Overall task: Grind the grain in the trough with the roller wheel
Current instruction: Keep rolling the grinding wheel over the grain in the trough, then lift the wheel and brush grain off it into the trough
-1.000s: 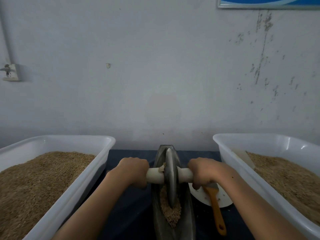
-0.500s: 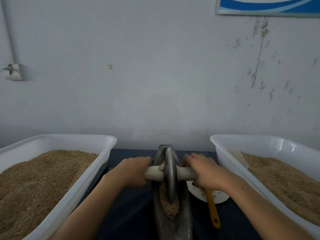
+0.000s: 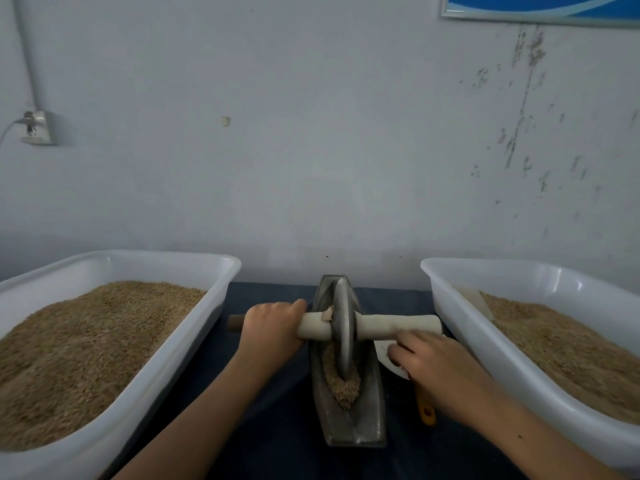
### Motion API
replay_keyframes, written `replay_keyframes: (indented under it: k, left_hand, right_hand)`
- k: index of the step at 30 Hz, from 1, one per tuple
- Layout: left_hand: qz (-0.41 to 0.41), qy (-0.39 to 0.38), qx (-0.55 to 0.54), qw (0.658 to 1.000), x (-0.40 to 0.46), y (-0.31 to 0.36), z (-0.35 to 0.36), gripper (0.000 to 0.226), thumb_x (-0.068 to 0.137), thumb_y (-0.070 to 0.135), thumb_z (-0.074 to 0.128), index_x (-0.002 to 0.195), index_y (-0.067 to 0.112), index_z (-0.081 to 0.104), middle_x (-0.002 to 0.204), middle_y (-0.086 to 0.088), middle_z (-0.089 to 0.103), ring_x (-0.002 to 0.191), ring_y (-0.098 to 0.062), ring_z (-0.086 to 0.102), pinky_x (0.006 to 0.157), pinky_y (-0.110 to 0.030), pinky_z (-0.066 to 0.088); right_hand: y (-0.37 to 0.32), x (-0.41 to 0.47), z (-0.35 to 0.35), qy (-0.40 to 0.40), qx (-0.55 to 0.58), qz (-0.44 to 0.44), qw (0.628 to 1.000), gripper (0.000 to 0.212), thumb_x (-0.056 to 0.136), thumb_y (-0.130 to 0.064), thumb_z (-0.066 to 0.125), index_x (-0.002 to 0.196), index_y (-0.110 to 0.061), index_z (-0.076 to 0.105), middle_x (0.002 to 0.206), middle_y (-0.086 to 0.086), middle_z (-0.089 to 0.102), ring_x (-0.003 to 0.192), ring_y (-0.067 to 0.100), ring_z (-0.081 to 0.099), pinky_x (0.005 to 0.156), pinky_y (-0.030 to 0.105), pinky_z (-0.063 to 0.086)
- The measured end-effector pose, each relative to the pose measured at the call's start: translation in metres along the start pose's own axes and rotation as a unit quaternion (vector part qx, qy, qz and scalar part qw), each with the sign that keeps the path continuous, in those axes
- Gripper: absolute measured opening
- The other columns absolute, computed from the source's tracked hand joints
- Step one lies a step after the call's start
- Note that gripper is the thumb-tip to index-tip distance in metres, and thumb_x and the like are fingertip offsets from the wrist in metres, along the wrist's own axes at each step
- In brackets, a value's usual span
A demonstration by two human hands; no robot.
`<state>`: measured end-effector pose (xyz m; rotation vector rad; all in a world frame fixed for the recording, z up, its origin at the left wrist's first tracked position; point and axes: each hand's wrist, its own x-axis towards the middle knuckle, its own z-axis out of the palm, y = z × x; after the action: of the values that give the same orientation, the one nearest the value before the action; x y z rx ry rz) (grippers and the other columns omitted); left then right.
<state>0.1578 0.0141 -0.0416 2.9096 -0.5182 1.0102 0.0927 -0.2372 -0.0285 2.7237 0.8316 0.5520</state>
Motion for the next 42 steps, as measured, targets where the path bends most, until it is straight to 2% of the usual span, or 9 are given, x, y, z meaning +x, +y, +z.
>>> replay_keyframes:
  k: [3,7,14,17,21,27,30,35,42]
  left_hand:
    - [-0.011,0.023,-0.018,1.000,-0.001,0.002,0.001,0.024,0.085,0.046,0.058,0.092,0.023,0.053,0.086,0.007,0.065,0.076,-0.011,0.062,0.060,-0.023,0.034]
    - [-0.003,0.090,-0.051,0.995,-0.007,0.006,-0.001,0.036,0.057,0.028,0.087,0.063,0.014,0.055,0.052,0.004,0.058,0.043,-0.015,0.055,0.043,-0.022,0.031]
    - [-0.075,0.109,-0.088,0.987,-0.012,0.004,0.008,0.028,0.067,0.029,0.082,0.066,0.012,0.060,0.054,0.000,0.060,0.048,-0.021,0.057,0.047,-0.025,0.034]
    - [-0.118,0.104,-0.093,0.983,-0.012,0.000,0.009,0.028,0.072,0.038,0.077,0.072,0.016,0.060,0.060,0.002,0.062,0.055,-0.020,0.058,0.050,-0.024,0.029]
    - [-0.186,0.093,-0.113,0.972,-0.011,-0.011,0.006,0.023,0.078,0.041,0.069,0.077,0.019,0.060,0.066,0.003,0.062,0.063,-0.019,0.060,0.056,-0.031,0.044]
    - [-0.239,0.109,-0.176,0.949,-0.012,-0.019,0.005,0.017,0.078,0.034,0.071,0.081,0.021,0.061,0.070,0.006,0.062,0.068,-0.014,0.059,0.061,-0.030,0.045]
    - [-0.240,0.111,-0.187,0.946,-0.013,-0.019,0.007,0.018,0.077,0.035,0.072,0.081,0.022,0.059,0.070,0.007,0.061,0.068,-0.013,0.058,0.061,-0.029,0.044]
    - [-0.249,0.114,-0.193,0.942,-0.014,-0.013,0.011,0.020,0.076,0.037,0.073,0.084,0.023,0.061,0.071,0.009,0.060,0.068,-0.010,0.055,0.060,-0.026,0.037]
    - [-0.268,0.106,-0.207,0.935,-0.013,-0.012,0.013,0.021,0.077,0.039,0.071,0.087,0.025,0.060,0.070,0.012,0.056,0.070,-0.012,0.058,0.061,-0.028,0.038]
  right_hand:
    - [0.006,0.001,0.013,-0.071,-0.056,0.022,0.996,0.041,0.089,-0.002,0.051,0.127,-0.017,0.047,0.128,0.005,0.049,0.114,0.024,0.050,0.087,0.035,0.042]
    - [0.005,0.000,0.018,-0.102,-0.070,0.060,0.990,0.042,0.092,-0.006,0.051,0.132,-0.017,0.045,0.141,0.009,0.039,0.120,0.028,0.046,0.090,0.039,0.040]
    - [0.013,-0.004,0.029,-0.057,-0.061,0.023,0.996,0.049,0.090,-0.005,0.050,0.134,-0.022,0.037,0.127,0.008,0.049,0.110,0.028,0.052,0.083,0.039,0.043]
    - [0.013,-0.004,0.023,0.002,-0.035,0.011,0.999,0.051,0.087,-0.010,0.059,0.133,-0.024,0.042,0.124,0.007,0.053,0.107,0.026,0.055,0.082,0.038,0.047]
    - [0.011,-0.004,0.010,0.164,0.110,0.021,0.980,0.030,0.074,-0.009,0.077,0.090,-0.021,0.055,0.076,-0.007,0.060,0.058,0.010,0.054,0.049,0.024,0.046]
    - [0.001,0.018,-0.029,0.371,0.400,0.102,0.832,0.024,0.093,-0.033,0.058,0.077,-0.016,0.056,0.053,0.000,0.050,0.045,0.011,0.047,0.043,0.022,0.038]
    - [0.001,0.035,-0.046,0.305,0.531,0.116,0.782,0.032,0.092,-0.031,0.060,0.075,-0.005,0.052,0.047,-0.003,0.047,0.042,0.009,0.042,0.045,0.023,0.038]
    - [-0.002,0.055,-0.046,0.076,0.614,0.104,0.778,0.022,0.094,-0.019,0.057,0.080,-0.005,0.046,0.048,-0.007,0.042,0.040,0.006,0.038,0.045,0.016,0.034]
    - [-0.012,0.063,-0.032,0.021,0.584,0.126,0.802,0.021,0.095,-0.025,0.057,0.084,-0.007,0.052,0.044,-0.001,0.052,0.033,0.006,0.040,0.039,0.014,0.034]
